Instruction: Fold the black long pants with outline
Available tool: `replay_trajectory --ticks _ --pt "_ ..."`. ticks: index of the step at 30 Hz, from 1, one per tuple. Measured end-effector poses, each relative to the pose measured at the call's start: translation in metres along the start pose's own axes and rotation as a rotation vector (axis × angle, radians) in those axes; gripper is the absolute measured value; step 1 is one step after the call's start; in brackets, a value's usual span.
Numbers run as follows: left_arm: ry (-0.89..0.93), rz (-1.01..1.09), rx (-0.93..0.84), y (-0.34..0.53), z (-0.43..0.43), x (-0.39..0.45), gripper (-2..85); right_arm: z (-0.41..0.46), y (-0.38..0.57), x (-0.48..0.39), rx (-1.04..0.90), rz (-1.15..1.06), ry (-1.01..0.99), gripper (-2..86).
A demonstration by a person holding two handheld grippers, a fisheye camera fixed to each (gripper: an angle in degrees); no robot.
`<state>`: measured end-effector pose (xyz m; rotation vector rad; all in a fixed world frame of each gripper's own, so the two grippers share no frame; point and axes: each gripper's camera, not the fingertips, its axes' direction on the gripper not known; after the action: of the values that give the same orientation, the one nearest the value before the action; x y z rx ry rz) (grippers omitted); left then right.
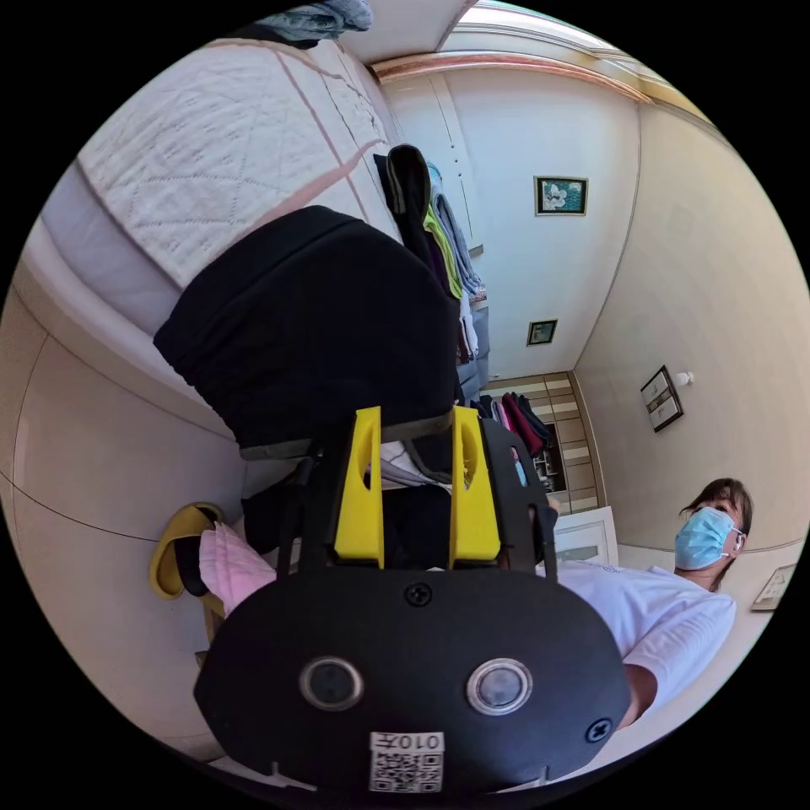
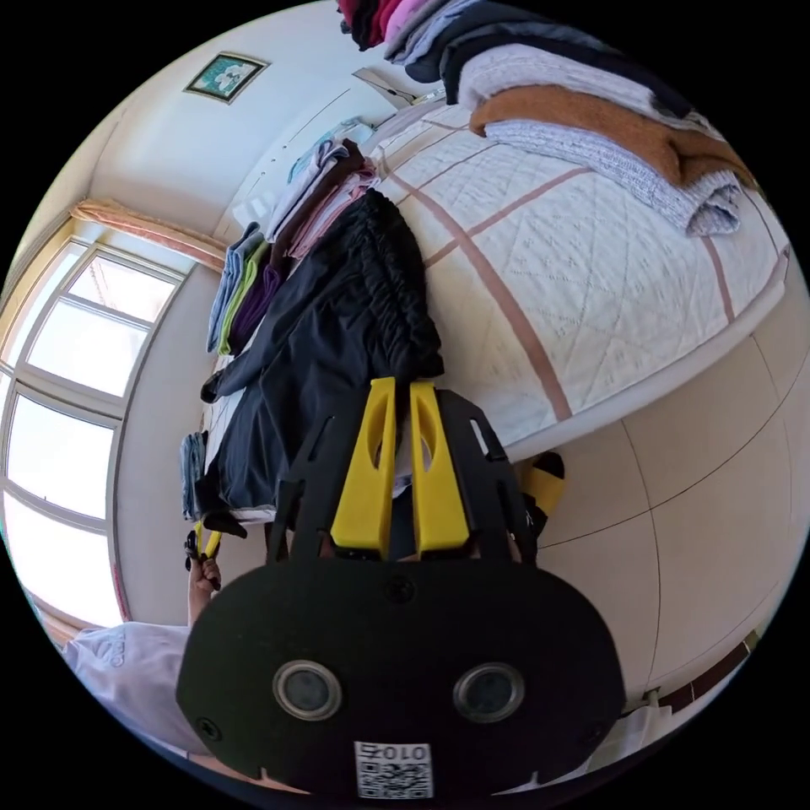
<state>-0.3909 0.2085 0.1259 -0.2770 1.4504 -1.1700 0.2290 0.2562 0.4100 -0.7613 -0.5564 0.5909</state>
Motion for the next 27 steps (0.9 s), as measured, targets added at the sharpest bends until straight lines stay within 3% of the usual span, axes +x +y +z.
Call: replay_trajectory --ticks 6,8,11,15,18,27 --pt "0.079 -0.058 0.02 0.029 -0.079 -0.016 12.0 -0.048 0.006 0.0 0.1 -0.057 -0.009 4.1" --pt "0.134 -0.116 0.128 0.052 -0.115 -0.034 11.9 -0.056 0.007 0.003 0.115 -0.054 -0.026 4.1" --pt "0.073 -0.179 0.292 0.081 -0.161 -0.051 11.7 -0.061 0.007 0.009 0.106 -0.037 -0.046 4.1" --pt "0.063 -0.215 0.303 0.095 -0.182 -0.066 11.6 -0.071 0.009 0.018 0.108 -0.018 -0.069 4.1" --pt "0.192 -0.247 0.316 0.102 -0.178 -0.084 11.5 -0.078 0.011 0.021 0.106 -0.016 -0.071 4.1" --pt "0.559 -0.305 0.606 0.11 -0.158 -0.116 7.6 -0.097 0.017 0.032 0.101 -0.009 -0.055 4.1"
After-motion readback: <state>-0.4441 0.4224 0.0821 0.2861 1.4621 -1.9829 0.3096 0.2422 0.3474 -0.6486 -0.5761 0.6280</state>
